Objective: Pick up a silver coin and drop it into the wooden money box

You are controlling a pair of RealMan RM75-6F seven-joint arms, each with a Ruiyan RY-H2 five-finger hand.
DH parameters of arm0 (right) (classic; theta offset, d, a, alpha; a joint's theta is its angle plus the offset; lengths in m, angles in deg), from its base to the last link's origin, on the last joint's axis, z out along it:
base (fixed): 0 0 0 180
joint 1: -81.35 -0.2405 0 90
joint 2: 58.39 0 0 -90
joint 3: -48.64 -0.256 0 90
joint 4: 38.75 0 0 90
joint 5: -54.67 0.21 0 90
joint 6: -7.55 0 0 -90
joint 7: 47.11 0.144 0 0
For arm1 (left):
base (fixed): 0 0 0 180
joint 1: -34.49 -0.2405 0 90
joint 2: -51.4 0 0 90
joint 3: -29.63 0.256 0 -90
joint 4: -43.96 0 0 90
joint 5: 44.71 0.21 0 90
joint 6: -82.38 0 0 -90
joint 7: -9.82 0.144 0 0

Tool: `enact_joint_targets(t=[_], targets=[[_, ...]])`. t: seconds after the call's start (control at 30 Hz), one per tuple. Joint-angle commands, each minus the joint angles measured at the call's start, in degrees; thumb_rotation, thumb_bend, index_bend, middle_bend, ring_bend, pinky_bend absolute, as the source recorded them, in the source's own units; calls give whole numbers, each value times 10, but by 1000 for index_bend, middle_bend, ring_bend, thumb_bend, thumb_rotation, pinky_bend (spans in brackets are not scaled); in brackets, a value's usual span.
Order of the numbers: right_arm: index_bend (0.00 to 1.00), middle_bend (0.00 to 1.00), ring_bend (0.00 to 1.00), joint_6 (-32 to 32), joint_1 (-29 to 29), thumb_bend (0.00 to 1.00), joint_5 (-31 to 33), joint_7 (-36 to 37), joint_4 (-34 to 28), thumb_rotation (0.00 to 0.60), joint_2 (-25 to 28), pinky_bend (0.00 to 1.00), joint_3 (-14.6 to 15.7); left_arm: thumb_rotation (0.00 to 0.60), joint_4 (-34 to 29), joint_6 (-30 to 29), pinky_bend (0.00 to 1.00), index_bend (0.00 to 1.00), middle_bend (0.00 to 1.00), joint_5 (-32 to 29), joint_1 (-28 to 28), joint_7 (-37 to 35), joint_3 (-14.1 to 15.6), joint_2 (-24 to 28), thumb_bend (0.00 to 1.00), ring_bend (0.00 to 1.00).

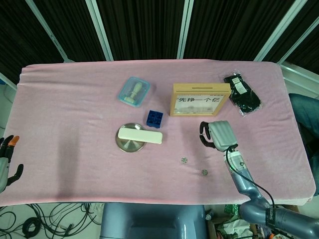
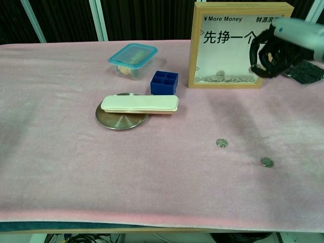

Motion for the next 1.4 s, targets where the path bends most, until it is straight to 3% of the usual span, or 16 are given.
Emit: enact_joint_targets(t=[0.03,0.27,0.43,0.7,0.93,1.4], targets=[[690,745,821,42,-61,411,87,-63,-34,600,47,835,-63,600,-2,4,0,65,43,-4,1,0,1,0,403,0],[691,745,820,96,-155,411,207,-119,5,600,69,835,-103,600,-5,7,0,65,43,-16,1,0,-4,2,403,0],[691,745,821,135,-217,411,266,-130,64,600,58,835,-104,600,-10,13,0,65,43,-32,1,-2,-8,1,403,0],[691,745,820,174,-293,411,311,-135,172,600,30,835,-88,600,-12,13,0,65,43,-40,3,3,-12,3,403,0],[691,745,820,200,-323,411,339,-124,224,600,24,835,-70,600,-14,13,0,65,42,-42,3,4,-12,3,403,0],[699,745,820,202,-338,410,351,-104,225,600,42,835,-38,600,-15,13,0,65,42,-47,3,7,-13,3,403,0]])
